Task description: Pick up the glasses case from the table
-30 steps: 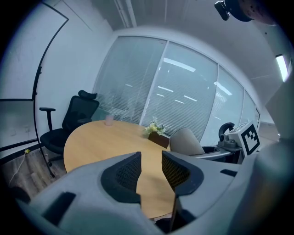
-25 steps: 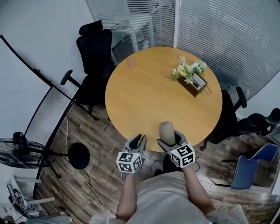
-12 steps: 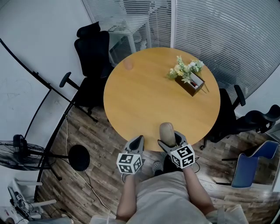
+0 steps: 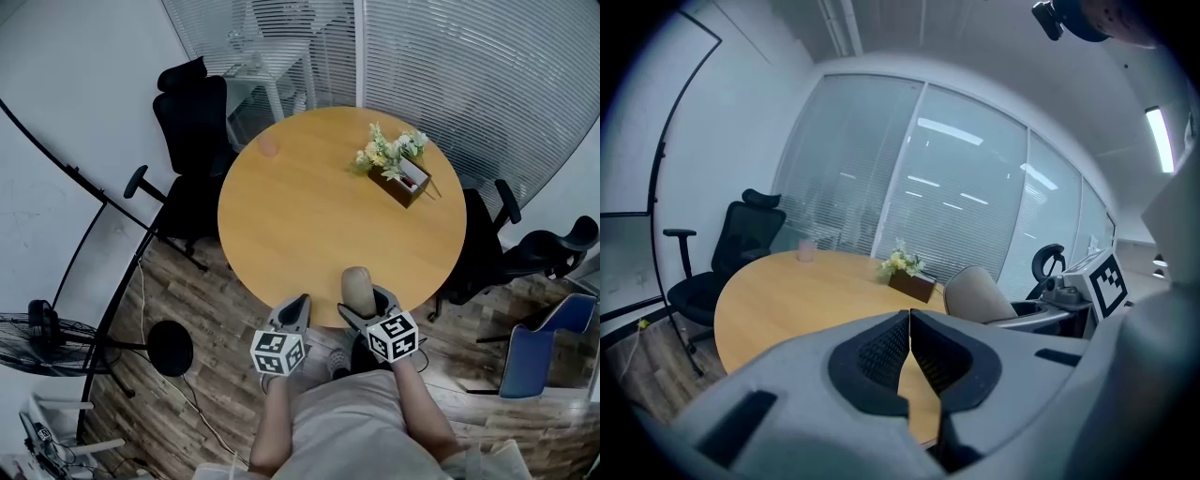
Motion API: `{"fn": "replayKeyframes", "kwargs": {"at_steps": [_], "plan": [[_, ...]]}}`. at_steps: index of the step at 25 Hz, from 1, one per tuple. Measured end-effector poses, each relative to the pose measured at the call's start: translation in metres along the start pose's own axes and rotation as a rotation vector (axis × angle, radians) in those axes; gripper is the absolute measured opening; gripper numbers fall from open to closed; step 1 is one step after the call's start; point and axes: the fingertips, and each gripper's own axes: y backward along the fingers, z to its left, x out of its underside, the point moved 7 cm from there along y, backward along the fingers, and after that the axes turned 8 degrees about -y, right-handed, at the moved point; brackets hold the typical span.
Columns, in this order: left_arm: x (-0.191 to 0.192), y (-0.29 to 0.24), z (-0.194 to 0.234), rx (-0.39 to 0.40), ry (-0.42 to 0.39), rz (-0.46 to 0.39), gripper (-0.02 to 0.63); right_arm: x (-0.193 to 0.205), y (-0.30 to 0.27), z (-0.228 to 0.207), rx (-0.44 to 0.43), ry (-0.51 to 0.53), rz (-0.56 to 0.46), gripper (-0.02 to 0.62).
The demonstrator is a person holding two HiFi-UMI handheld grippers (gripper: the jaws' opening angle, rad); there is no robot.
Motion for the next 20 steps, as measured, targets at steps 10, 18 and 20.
{"fn": "replayKeyframes", "kwargs": {"at_steps": [10,18,20], "plan": [[-0.002,0.006,0.009,-0.006,0.006,-0.003,0.011,-0.005,-0.007,0.01,-0.017,0.012,-0.025,0.331],[-0.003,0.008,0.011,-0.002,0.002,-0.005,0.011,-0.008,-0.007,0.015,-0.013,0.035,-0.033,0.331],[-0.004,0.008,0.012,-0.003,0.003,-0.006,0.011,-0.008,-0.008,0.015,-0.014,0.035,-0.035,0.331]]}}
